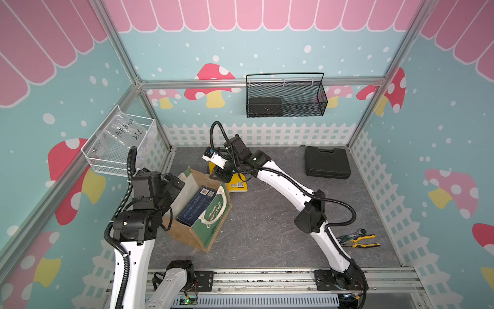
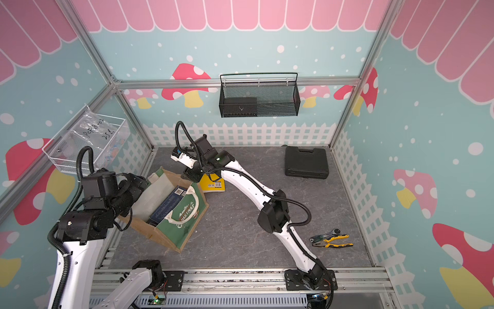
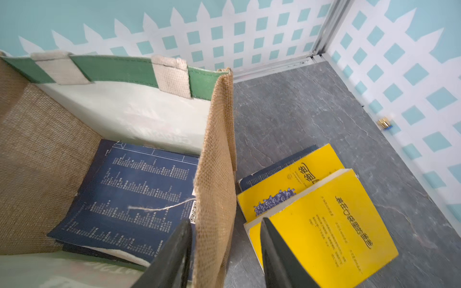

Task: Put the books into the canvas bag
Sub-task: Move the canvas bag to the center of the board.

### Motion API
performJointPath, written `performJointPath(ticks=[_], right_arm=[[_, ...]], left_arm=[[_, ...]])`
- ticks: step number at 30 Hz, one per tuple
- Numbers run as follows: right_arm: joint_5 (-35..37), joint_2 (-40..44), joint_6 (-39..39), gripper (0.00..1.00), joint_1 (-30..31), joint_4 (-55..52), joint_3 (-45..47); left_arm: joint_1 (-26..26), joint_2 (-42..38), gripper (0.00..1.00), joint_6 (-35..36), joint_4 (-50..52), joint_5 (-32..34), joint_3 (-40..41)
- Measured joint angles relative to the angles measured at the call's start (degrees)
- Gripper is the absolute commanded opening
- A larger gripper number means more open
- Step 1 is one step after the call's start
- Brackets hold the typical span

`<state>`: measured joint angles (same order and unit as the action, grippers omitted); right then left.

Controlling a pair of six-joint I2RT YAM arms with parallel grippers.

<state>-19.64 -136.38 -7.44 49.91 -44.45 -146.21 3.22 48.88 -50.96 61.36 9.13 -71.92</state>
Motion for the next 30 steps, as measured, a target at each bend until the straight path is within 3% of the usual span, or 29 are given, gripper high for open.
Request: performJointPath(ticks=[9, 17, 24, 30], right_arm=[[4.37, -0.11, -2.40, 0.01, 1.68, -2.19, -0.46], [5.27, 2.80, -2.58, 0.00, 1.44, -2.23, 3.74], [5.53, 16.55, -0.81, 0.00, -1.25, 2.62, 25.38], [5.09, 30.32, 2.29, 0.00, -8.76, 7.15, 44.61]], left_arm=[[0.20, 0.00, 0.98, 0.42, 0.02, -0.37, 0.00], [0.59, 0.28, 0.98, 1.29, -0.02, -0.39, -0.74], [1.05, 0.74, 0.98, 2.23, -0.17, -0.39, -1.53], [1.27, 1.57, 0.98, 2.40, -0.42, -0.72, -1.97]])
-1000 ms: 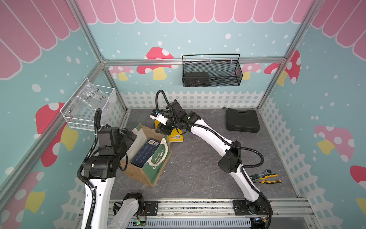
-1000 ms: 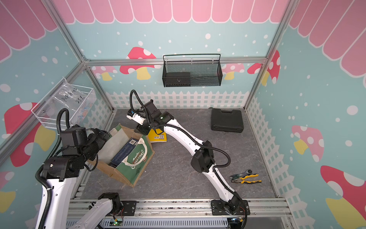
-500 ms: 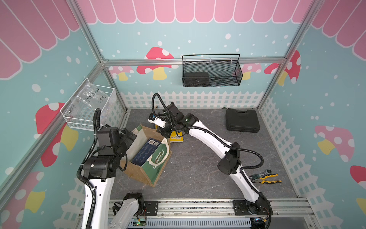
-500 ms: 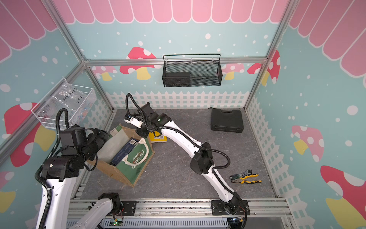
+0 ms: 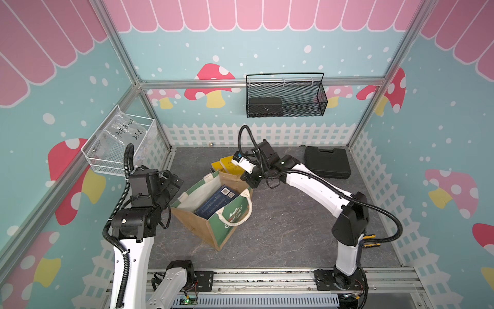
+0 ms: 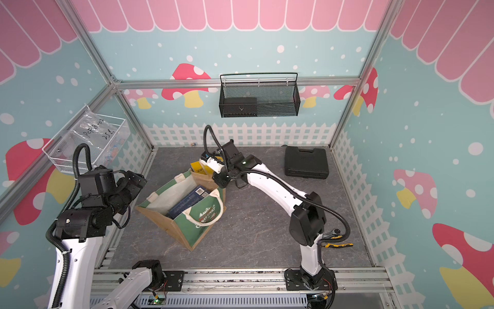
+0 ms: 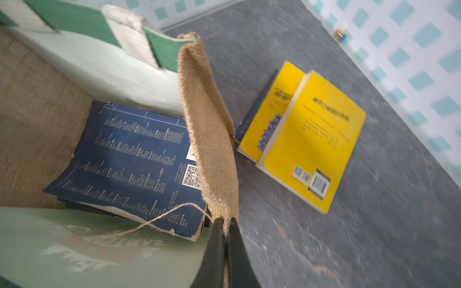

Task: Put the books into the canvas bag
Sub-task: Move the canvas bag to the center of the board.

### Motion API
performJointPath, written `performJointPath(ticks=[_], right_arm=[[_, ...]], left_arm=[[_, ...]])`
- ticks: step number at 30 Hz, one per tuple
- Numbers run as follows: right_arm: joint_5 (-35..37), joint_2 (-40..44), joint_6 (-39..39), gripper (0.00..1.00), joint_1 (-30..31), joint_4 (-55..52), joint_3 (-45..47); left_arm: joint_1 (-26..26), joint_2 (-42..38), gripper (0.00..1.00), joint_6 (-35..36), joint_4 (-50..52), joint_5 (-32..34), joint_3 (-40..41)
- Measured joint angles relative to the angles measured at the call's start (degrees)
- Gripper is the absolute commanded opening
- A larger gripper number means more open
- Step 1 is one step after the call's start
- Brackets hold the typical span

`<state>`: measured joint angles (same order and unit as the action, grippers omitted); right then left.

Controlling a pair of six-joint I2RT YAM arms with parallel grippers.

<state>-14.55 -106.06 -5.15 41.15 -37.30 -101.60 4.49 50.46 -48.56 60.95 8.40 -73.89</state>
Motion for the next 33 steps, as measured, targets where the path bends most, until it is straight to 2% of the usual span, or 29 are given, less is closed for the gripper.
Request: performJointPath(ticks=[7, 15, 19, 24, 26, 27, 29, 31, 33], right_arm=[[1.99, 12.55, 3.34, 0.00, -15.34, 2.93, 14.86], [8.92, 15.61, 8.66, 0.00, -31.50, 6.93, 19.50], [13.53, 15.87, 10.67, 0.00, -36.22, 9.01, 20.24], [19.34, 17.14, 11.98, 0.01, -37.79, 10.67, 21.70], [20.33, 17.42, 12.04, 0.17, -37.77, 10.84, 21.86], [20.17, 17.75, 11.96, 0.30, -37.66, 11.45, 22.18], [19.37, 19.17, 10.40, 0.45, -37.03, 14.08, 23.52], [18.71, 21.73, 8.46, 0.56, -34.38, 16.15, 25.24], [17.59, 24.15, 6.27, 0.71, -28.98, 18.05, 25.42]], left_arm=[[0.00, 0.98, 0.98, -0.02, -1.11, -1.29, -0.09], [0.02, 3.65, 0.98, 0.81, -3.91, -6.64, -0.07], [0.00, 6.03, 0.98, 1.73, -6.80, -12.02, 0.70], [-0.63, 8.92, 0.98, 2.99, -10.43, -16.76, 4.22], [-1.53, 9.97, 0.98, 3.50, -11.65, -17.66, 5.35], [-2.27, 10.58, 0.98, 3.89, -12.48, -17.97, 5.92], [-3.61, 11.67, 0.98, 4.44, -13.70, -18.47, 6.60], [-4.85, 13.20, 0.98, 5.11, -15.04, -18.80, 7.02], [-5.62, 15.26, 0.98, 5.49, -16.87, -19.37, 7.74]])
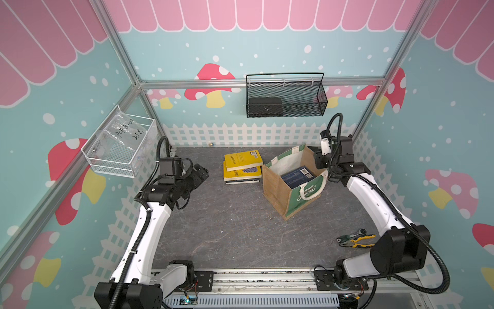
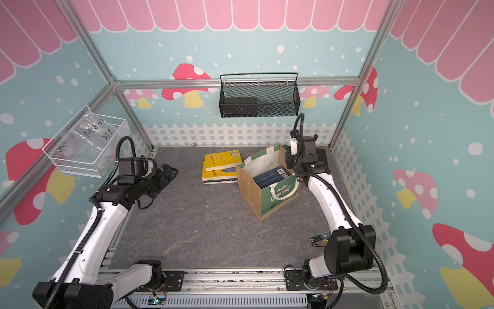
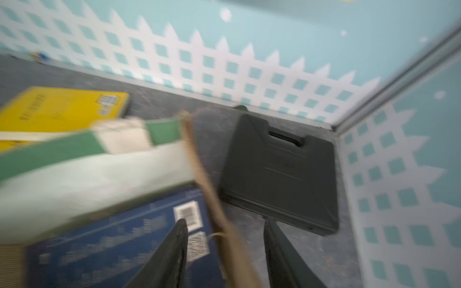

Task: Put the books into the canvas bag
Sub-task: Move the canvas bag to the center of the board, then move the books to the center of the board.

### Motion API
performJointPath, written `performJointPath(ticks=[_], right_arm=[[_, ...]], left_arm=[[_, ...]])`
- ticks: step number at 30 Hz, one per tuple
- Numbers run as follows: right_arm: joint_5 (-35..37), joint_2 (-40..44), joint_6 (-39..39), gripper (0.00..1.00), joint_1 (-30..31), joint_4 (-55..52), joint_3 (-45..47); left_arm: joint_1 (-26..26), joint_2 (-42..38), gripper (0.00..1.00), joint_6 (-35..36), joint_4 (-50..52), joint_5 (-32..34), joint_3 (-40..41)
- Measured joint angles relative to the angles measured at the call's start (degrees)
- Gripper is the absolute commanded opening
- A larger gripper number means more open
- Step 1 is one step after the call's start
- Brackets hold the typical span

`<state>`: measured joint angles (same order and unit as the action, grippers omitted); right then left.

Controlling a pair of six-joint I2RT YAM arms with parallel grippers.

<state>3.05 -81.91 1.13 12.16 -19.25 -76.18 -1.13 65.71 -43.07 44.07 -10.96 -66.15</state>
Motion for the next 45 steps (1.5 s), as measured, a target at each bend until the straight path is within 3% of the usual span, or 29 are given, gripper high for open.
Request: performJointPath(ticks=[8, 13, 18, 25, 31, 39, 45], right_arm=[[-6.91, -2.95, -2.10, 0.85, 17.14, 1.77, -10.93], [-9.86, -15.72, -0.57, 0.87, 24.59, 1.53, -21.44], [-11.78, -33.64, 2.58, 0.88, 29.62, 0.48, -33.79], [-10.82, -55.10, 8.17, 0.91, 30.25, -2.40, -52.70], [-5.01, -69.26, 15.10, 0.97, 29.59, -1.86, -67.98], [5.18, -72.41, 22.51, 0.99, 26.49, -1.16, -68.83], [10.05, -71.76, 25.70, 0.99, 23.28, 1.36, -64.50]], left_arm=[[-0.13, 6.80, 0.98, -0.11, -5.90, -0.37, 3.45], [1.31, 10.21, 0.98, -1.40, -9.57, -0.79, 4.13], [3.61, 12.17, 0.98, -2.34, -11.93, -1.29, 5.60], [5.92, 12.81, 0.98, -2.60, -14.84, -2.64, 6.62], [5.99, 16.22, 0.98, -2.58, -17.35, -4.35, 6.62], [5.27, 19.76, 0.98, -2.93, -23.04, -7.02, 6.62], [1.77, 24.44, 0.98, -3.26, -28.06, -7.65, 6.27]])
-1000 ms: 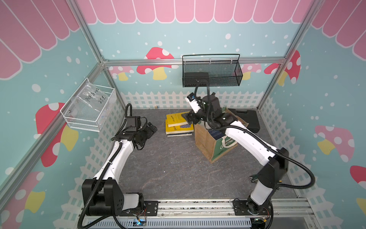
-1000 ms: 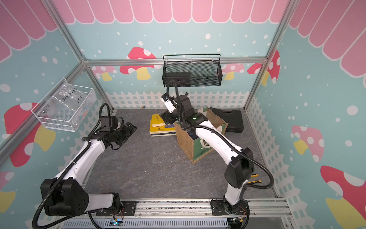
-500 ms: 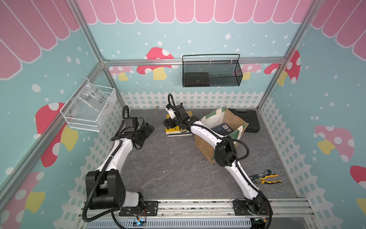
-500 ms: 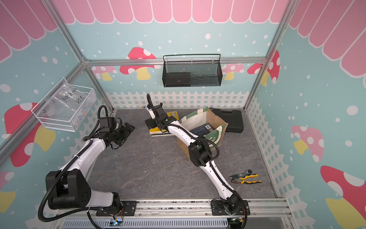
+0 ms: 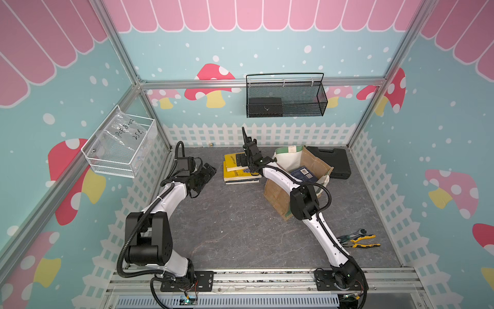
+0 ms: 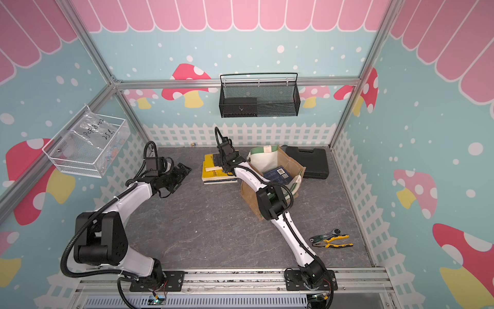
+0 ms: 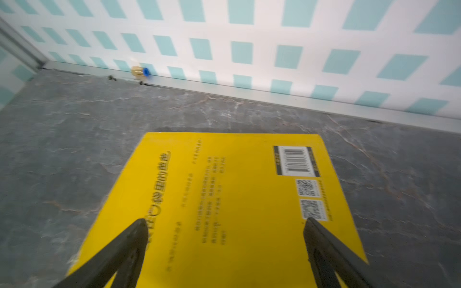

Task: Put the books into the canvas bag
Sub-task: Move the books to the center of the board.

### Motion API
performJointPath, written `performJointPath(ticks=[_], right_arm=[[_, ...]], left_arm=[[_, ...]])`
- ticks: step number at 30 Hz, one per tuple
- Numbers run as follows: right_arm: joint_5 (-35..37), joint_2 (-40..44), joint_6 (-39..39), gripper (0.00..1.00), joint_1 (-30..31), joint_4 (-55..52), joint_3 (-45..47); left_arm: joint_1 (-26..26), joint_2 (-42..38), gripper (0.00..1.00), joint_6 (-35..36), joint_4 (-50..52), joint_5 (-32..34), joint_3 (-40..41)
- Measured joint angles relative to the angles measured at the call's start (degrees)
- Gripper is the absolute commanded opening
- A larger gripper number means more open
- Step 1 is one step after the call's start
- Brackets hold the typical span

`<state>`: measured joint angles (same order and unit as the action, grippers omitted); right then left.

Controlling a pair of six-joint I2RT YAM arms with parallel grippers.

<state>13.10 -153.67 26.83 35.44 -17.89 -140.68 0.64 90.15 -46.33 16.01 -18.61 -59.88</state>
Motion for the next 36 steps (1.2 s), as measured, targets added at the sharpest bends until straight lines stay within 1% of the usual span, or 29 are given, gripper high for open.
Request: performJointPath(ticks=[5, 8, 16, 21, 28, 31, 36], right_arm=[[0.17, 0.07, 3.65, 0.99, -2.58, -0.28, 2.75], [-1.60, 0.07, 5.20, 0.99, -4.11, -0.02, 3.56], [-12.66, 0.07, 4.90, 0.98, -5.62, 4.24, 6.10], [-18.78, 0.07, 3.78, 0.94, -5.81, 5.14, 6.32], [-25.62, 0.13, 0.37, 0.91, -6.14, 7.06, 8.33], [-28.00, 0.44, -1.05, 0.90, -6.16, 8.07, 9.46], [-30.53, 2.82, -3.43, 0.89, -4.87, 9.40, 13.92]], left_arm=[[-2.80, 7.02, 0.98, -0.57, -2.51, -0.24, -3.58], [-3.80, 10.67, 0.98, -1.03, -4.17, -0.02, -6.23], [-4.44, 21.81, 0.98, -1.84, -8.57, -0.24, -15.06], [-4.83, 28.79, 0.98, -1.90, -8.81, -0.33, -20.63], [-5.11, 30.05, 0.98, -1.88, -8.11, 1.07, -20.81], [-4.98, 29.09, 0.98, -1.79, -9.38, 1.25, -18.38], [-4.72, 23.98, 0.98, -1.64, -9.68, 2.21, -11.56]])
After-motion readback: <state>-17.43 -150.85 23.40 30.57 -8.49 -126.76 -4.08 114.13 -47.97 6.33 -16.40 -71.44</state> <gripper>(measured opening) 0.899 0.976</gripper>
